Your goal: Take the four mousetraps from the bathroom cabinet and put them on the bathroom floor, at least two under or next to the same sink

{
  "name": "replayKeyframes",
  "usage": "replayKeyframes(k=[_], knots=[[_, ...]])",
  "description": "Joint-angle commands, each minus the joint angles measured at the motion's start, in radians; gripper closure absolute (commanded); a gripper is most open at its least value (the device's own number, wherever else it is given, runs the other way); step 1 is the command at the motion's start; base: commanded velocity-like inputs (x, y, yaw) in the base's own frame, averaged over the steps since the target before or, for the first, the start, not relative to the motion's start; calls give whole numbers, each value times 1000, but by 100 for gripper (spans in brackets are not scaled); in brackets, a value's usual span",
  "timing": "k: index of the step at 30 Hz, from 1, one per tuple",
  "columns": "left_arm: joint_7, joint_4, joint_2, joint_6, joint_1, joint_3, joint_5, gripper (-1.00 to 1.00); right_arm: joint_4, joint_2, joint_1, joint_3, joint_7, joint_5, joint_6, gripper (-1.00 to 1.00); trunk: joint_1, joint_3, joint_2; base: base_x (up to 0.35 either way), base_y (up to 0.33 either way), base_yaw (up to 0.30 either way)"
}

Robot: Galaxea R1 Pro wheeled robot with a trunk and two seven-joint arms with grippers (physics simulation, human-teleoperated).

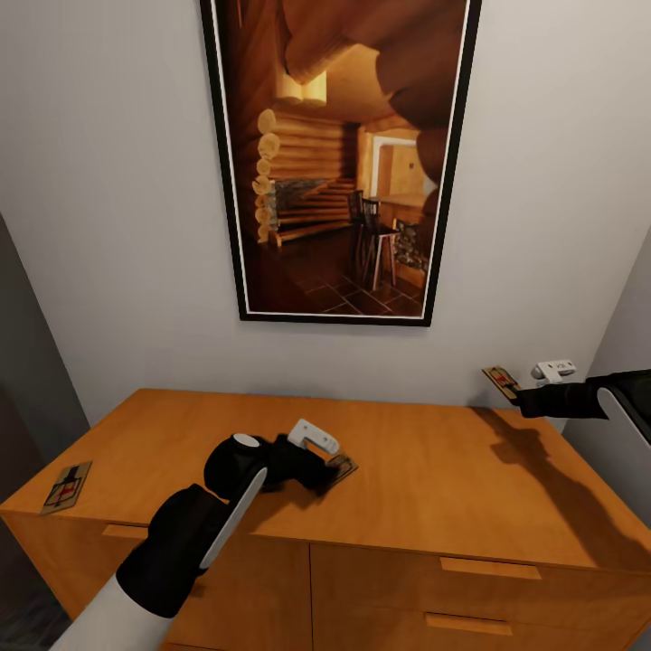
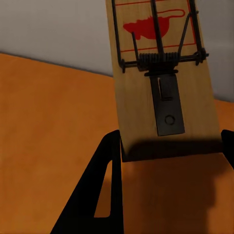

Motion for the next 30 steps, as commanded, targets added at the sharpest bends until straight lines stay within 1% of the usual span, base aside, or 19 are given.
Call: replayKeyframes(k=[1, 2, 3, 8, 14, 21, 30], knots=[[-16, -1, 6, 6, -1, 0, 9, -100, 0, -1, -1, 1, 8, 8, 2, 100, 0, -1, -1, 0, 0, 0], [-52, -1, 17, 6, -1, 2, 8, -100, 0, -1, -1, 1, 8, 8, 2, 100, 0, -1, -1, 0, 0, 0], [-66, -1, 22, 6, -1, 4, 8, -100, 0, 0, -1, 1, 8, 8, 2, 100, 0, -1, -1, 0, 0, 0], [-109, -1, 35, 6, -4, 19, 7, -100, 1, 0, -1, 2, 8, 8, 2, 100, 0, -1, -1, 0, 0, 0], [-121, -2, 34, 6, -4, 25, 6, -100, 1, 2, -1, 3, 8, 8, 2, 100, 0, -1, -1, 0, 0, 0], [-124, -3, 25, 6, -8, 26, 8, -100, 1, 3, -1, 3, 8, 8, 2, 100, 0, -1, -1, 0, 0, 0], [-125, -3, 23, 6, -10, 26, 5, -100, 1, 2, -1, 2, 8, 8, 2, 100, 0, -1, -1, 0, 0, 0]])
